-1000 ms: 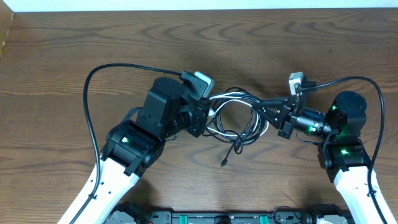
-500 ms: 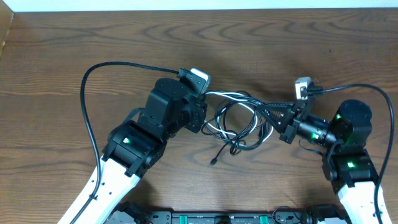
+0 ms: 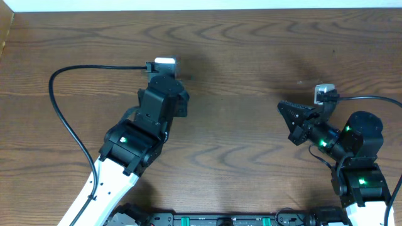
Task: Untangle cables
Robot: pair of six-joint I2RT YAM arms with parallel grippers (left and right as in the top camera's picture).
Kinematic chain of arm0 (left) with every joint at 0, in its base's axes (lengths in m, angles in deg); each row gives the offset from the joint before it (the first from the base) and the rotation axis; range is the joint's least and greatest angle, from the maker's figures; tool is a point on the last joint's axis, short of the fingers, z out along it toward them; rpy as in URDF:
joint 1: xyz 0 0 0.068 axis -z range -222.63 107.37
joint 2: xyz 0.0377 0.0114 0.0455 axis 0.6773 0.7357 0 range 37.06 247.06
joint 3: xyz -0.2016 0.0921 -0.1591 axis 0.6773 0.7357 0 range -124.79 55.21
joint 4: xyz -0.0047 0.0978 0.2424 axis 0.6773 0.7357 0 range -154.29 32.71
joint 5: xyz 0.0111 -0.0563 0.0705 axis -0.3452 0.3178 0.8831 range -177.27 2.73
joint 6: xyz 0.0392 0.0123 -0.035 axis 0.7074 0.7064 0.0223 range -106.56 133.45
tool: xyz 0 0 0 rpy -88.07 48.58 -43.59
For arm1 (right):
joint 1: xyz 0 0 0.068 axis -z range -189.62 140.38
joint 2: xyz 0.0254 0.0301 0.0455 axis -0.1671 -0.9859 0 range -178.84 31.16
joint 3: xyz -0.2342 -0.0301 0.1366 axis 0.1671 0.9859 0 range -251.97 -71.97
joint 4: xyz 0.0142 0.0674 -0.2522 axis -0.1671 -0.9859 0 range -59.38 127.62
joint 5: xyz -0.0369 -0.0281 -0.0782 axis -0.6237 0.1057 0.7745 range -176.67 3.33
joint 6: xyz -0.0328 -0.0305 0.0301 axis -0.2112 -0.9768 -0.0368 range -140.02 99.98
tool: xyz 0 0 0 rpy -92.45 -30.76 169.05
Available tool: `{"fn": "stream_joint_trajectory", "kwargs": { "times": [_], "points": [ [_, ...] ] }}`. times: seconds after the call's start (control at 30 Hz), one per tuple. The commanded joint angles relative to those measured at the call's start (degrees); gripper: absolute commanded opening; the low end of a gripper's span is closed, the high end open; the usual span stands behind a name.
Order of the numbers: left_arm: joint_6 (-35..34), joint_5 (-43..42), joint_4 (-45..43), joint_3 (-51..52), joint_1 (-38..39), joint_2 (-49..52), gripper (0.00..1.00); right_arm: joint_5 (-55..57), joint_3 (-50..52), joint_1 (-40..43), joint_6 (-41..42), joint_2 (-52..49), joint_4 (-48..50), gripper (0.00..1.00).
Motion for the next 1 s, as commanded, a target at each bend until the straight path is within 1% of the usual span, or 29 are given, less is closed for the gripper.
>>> {"fn": "stream_joint_trajectory", "kwargs": {
  "times": [0.0, 0.07, 0.1, 0.13, 0.17, 0.23, 0.33, 0.37, 0.4, 0.43, 0.47, 0.5, 0.53, 0.57, 0.63, 0.7, 0.77, 0.87, 0.97],
  "points": [
    [-1.1, -12.4, -1.4, 0.1, -0.1, -0.7, 0.08, 1.6, -1.0, 0.5, -1.2, 0.2, 0.0, 0.01],
    [1.5, -22.6, -4.1, 0.1, -0.1, -0.7, 0.08, 1.6, -1.0, 0.5, -1.2, 0.2, -0.1, 0.01],
    [2.4, -26.2, -5.3, 0.1, -0.1, -0.7, 0.08, 1.6, -1.0, 0.5, -1.2, 0.2, -0.1, 0.01],
    [2.6, -28.9, -6.4, 0.1, -0.1, -0.7, 0.07, 1.6, -1.0, 0.5, -1.2, 0.2, -0.3, 0.01],
    [2.8, -29.4, -7.2, 0.1, -0.1, -0.7, 0.08, 1.6, -1.0, 0.5, -1.2, 0.2, -0.7, 0.01],
    [3.9, -25.6, -6.6, 0.1, -0.1, -0.7, 0.08, 1.6, -1.0, 0.5, -1.2, 0.2, -0.7, 0.01],
    [3.8, -13.4, -3.6, 0.1, -0.1, -0.6, 0.08, 1.7, -1.0, 0.5, -1.2, 0.2, -0.9, 0.01],
    [3.8, -8.0, -2.1, 0.1, -0.1, -0.3, 0.15, 1.8, -1.0, 0.5, -1.3, 0.2, -1.2, 0.07],
    [3.8, -3.7, -0.9, 0.1, -0.1, 0.0, 0.22, 2.0, -1.0, 0.5, -1.3, 0.1, -1.3, 0.17],
    [3.8, 2.6, 0.8, 0.1, -0.3, 1.0, 0.33, 2.0, -1.0, 0.5, -1.3, -0.1, -1.3, 0.39],
    [3.8, 5.8, 1.8, 0.1, -0.5, 2.0, 0.44, 2.1, -1.0, 0.5, -1.3, -0.4, -1.3, 0.54],
    [3.8, 7.7, 2.5, 0.1, -0.8, 3.0, 0.51, 2.1, -1.0, 0.5, -1.3, -0.6, -1.2, 0.63],
    [3.8, 9.0, 3.1, 0.1, -1.2, 4.1, 0.56, 2.1, -1.0, 0.5, -1.3, -0.9, -1.1, 0.75],
    [3.8, 9.6, 3.5, 0.1, -1.8, 5.4, 0.59, 2.2, -1.0, 0.5, -1.2, -1.3, -1.0, 0.82],
    [3.3, 9.6, 3.6, 0.1, -3.1, 7.9, 0.67, 2.3, -1.0, 0.5, -1.3, -1.7, -1.0, 0.89],
    [2.0, 9.6, 3.4, 0.1, -4.8, 10.4, 0.68, 2.3, -1.0, 0.5, -1.2, -2.3, -1.0, 0.93],
    [0.7, 9.6, 2.6, 0.1, -7.4, 13.4, 0.72, 2.3, -1.0, 0.5, -1.3, -3.0, -1.1, 0.95],
    [-1.6, 9.5, 1.2, 0.1, -12.0, 17.5, 0.76, 2.3, -1.0, 0.5, -1.3, -3.9, -1.1, 0.97],
    [-3.4, 9.1, 0.3, 0.1, -16.8, 20.7, 0.77, 2.3, -1.0, 0.5, -1.4, -4.7, -1.1, 0.99]
  ]
}}
